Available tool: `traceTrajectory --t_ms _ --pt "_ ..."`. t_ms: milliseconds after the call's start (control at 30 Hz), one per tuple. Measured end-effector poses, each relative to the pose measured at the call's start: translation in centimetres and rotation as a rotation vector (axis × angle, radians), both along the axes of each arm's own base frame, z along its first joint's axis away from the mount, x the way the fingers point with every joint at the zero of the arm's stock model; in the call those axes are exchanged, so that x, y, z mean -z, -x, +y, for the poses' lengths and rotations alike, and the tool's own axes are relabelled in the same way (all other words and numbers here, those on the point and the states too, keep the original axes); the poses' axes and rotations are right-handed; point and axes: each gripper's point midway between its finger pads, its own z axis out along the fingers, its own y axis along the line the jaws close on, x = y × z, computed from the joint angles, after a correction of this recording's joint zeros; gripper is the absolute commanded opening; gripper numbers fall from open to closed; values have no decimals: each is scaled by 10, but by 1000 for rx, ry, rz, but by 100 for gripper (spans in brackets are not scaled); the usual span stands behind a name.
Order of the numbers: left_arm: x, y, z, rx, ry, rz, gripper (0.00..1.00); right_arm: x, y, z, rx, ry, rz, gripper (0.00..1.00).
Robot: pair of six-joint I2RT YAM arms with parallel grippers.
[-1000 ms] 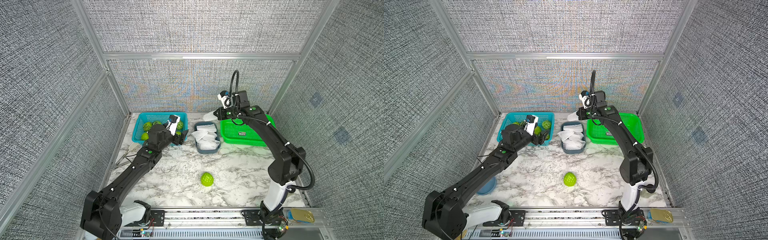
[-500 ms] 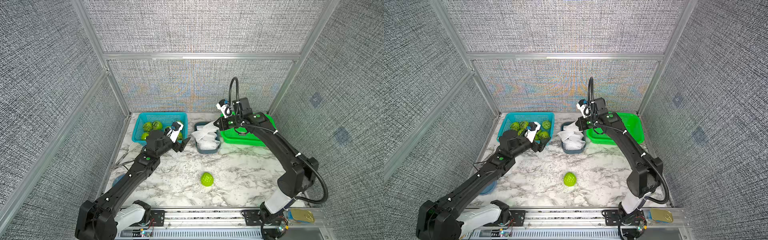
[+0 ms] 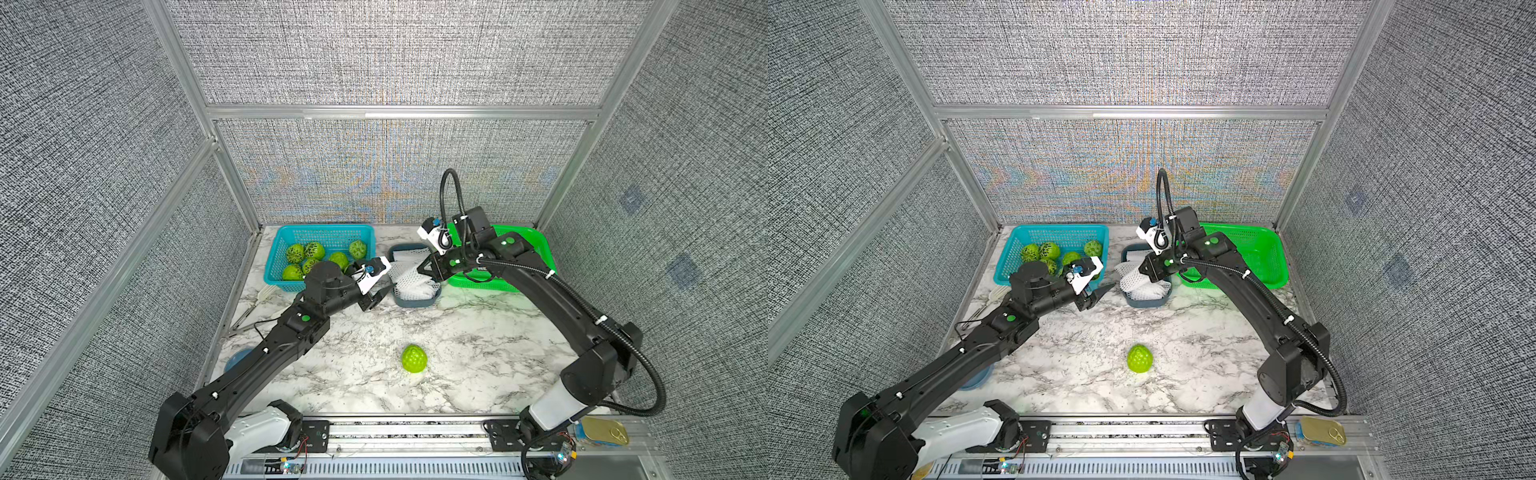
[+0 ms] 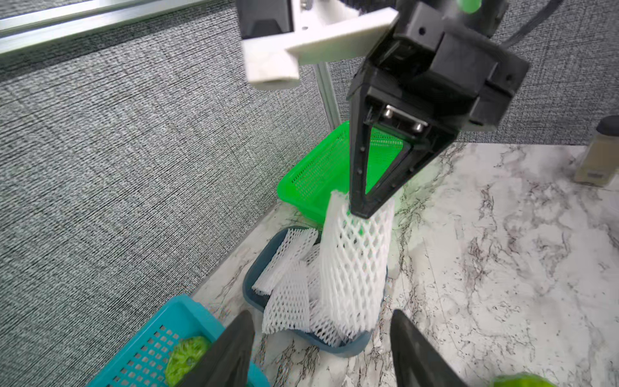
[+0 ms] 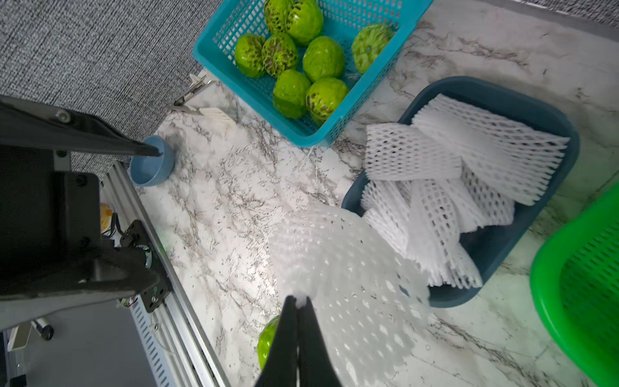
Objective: Sleeve custard apples in foam nets
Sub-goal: Put on the foam net on the custard apple.
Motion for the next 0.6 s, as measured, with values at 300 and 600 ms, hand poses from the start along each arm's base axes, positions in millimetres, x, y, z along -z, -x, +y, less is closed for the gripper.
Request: traceTrajectory --t_ms 300,600 --pt "21 14 -14 68 -37 29 54 -1 17 1 -44 9 -4 0" --pt "31 15 -28 105 -38 84 47 -4 24 1 -71 8 -9 0"
